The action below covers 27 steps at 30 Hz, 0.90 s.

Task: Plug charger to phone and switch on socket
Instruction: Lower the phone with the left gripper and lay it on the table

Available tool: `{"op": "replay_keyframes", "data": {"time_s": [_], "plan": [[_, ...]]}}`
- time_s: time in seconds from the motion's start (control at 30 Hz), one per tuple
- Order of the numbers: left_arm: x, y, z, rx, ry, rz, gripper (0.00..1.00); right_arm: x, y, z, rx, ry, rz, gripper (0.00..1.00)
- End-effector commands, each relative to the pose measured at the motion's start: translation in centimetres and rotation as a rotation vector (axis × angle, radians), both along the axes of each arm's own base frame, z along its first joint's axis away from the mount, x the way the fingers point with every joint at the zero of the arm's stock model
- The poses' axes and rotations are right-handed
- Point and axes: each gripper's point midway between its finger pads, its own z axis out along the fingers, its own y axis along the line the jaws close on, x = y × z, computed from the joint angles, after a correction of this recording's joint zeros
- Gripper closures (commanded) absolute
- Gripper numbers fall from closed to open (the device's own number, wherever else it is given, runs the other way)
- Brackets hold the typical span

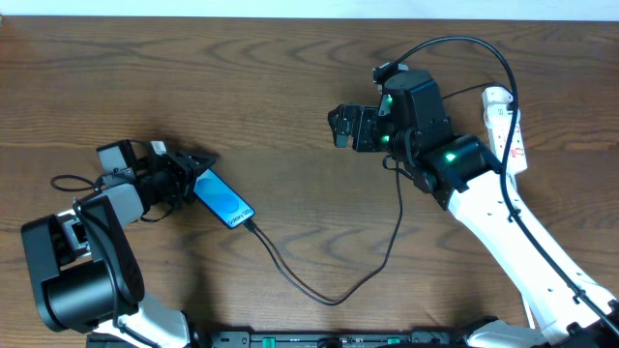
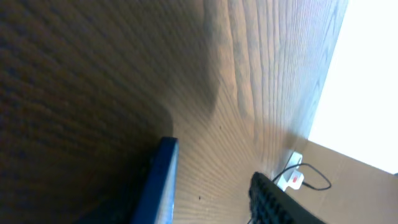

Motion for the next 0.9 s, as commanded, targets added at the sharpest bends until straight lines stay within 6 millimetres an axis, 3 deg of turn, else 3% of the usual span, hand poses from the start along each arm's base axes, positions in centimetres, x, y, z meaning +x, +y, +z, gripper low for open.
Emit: {"op": "replay_keyframes", "data": {"time_s": [0.0,0.27,0.47,0.87], "plan": [[-1.6,1.2,-2.6,0.067,0.137,0.073,0.45,0.3,-0.5,0.2,-0.015,-0.013,-0.008,0.01],[-2.5,1.6,-3.4,0.095,0.203,0.097,0.42,0.3,-0.5,0.2,-0.015,-0.013,-0.008,0.01],[-2.8,1.7,-3.6,0.085,0.235,0.118,0.34,0.3,-0.5,0.2,-0.015,-0.013,-0.008,0.01],[-4.7,2.1,-4.8,0.096,0.375,0.188,0.32,0.3,-0.5,0.2,-0.015,-0.013,-0.008,0.01]]}}
